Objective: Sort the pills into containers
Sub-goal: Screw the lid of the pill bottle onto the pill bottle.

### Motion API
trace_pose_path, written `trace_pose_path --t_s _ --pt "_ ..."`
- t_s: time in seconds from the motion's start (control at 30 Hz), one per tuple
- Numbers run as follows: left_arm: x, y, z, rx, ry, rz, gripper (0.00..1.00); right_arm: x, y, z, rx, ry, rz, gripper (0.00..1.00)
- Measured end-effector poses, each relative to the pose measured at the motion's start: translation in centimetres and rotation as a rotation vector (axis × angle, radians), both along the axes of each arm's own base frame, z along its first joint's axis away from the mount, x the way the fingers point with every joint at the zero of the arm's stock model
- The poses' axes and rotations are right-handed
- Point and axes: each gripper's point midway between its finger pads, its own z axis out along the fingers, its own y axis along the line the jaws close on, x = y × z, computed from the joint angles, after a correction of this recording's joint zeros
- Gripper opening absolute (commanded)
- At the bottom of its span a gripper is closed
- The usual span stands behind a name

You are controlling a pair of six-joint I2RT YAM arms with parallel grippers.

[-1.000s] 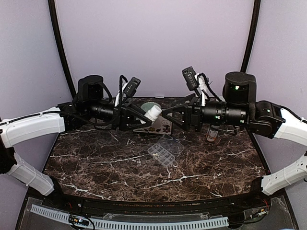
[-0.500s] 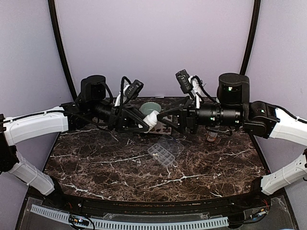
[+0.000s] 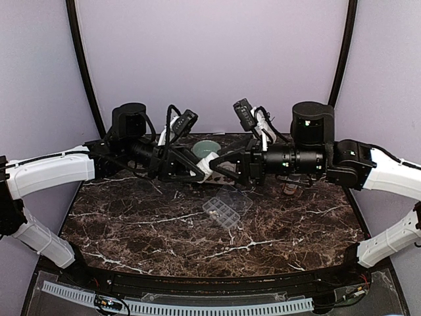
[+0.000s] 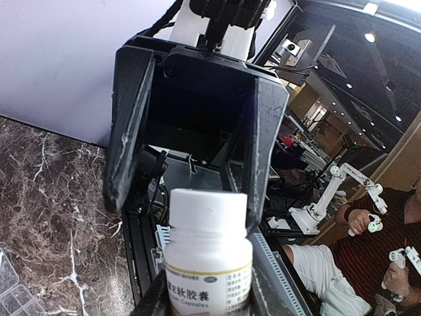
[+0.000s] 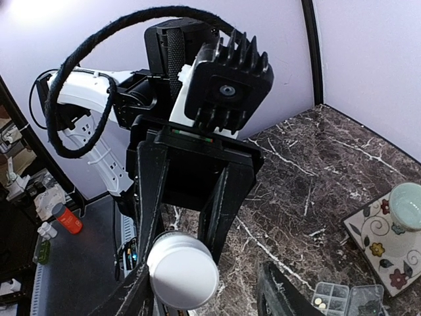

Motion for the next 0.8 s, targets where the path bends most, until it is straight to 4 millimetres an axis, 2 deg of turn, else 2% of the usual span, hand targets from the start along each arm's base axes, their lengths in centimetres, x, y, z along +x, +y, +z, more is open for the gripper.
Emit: trace_pose_path --t_s 0.3,0.47,0.6,0.8 --pt "0.0 0.0 0.0 0.000 0.001 -0.002 0.00 -0.4 0.4 0.3 0.019 0.016 0.026 0.39" --pt "0.0 0.0 0.0 0.000 0.001 -0.003 0.00 -0.6 0.5 0.6 0.033 0.021 0.039 0.28" --pt "-0.1 0.0 0.0 -0.003 0.000 -0.009 0.00 -0.7 0.5 0.8 0.037 0.024 0.047 0.13" --pt "-0.2 0.1 0.1 -0.002 0.006 -0.013 0.00 -0.7 0.6 0.8 0.040 0.039 0.057 0.05"
